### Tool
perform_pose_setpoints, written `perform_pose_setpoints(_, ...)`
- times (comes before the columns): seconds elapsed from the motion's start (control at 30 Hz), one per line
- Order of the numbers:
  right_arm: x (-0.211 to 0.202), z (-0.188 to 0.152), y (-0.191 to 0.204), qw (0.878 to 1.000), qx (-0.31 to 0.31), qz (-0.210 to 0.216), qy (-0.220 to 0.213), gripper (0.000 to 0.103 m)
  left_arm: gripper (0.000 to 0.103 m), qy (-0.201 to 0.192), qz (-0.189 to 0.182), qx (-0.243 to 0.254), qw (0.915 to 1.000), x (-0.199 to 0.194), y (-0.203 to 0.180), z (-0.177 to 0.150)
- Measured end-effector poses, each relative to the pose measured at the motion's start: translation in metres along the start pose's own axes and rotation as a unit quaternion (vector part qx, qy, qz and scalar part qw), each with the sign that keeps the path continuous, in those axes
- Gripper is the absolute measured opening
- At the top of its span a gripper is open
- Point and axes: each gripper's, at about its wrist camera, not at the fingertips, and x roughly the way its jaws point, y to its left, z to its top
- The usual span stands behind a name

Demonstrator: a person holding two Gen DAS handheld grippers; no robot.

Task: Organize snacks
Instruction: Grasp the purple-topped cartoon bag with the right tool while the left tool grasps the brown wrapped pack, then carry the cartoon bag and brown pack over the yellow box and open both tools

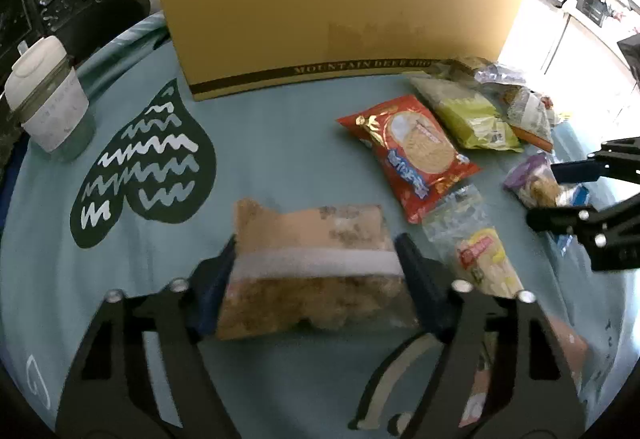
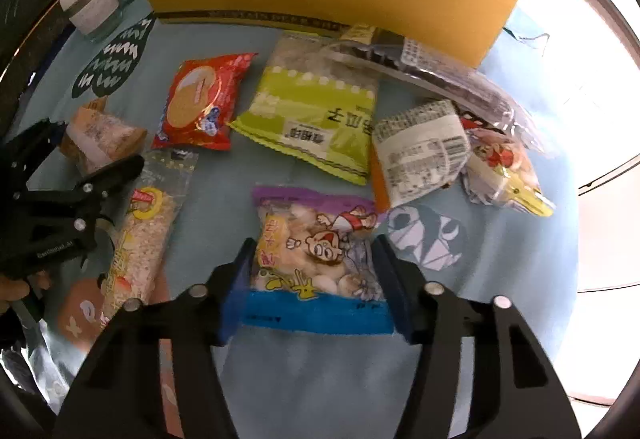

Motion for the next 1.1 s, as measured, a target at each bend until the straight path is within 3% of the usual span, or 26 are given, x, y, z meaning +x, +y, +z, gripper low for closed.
perform_pose_setpoints(0.1,-0.002,-0.003,-0.001,1.0,0.003,0.003,-0.001,0.055,0.061,-0.001,-0.005,-0.005,1.0,-0.004,0.002,-0.003)
perform_pose_setpoints(0.53,-0.037,-0.032,-0.012,0.999,0.014,0.033,-0.019,0.053,0.06,0.0,0.012,-0.029,0.9995,-0.036,0.0,-0.012)
perform_pose_setpoints(0.83,-0.112,-0.038,-0.025,0.993,0.036,0.064,-0.094,0.053,0.06,-0.072,-0.016,-0.052,0.9959,-0.102,0.0,0.016)
perform_pose_setpoints(1.1,-0.196,-0.004,-0.038,0.979,0.039,0.075,-0.187,0.053,0.06,-0.148,-0.034,-0.065,0.9863,-0.162,0.001,0.08)
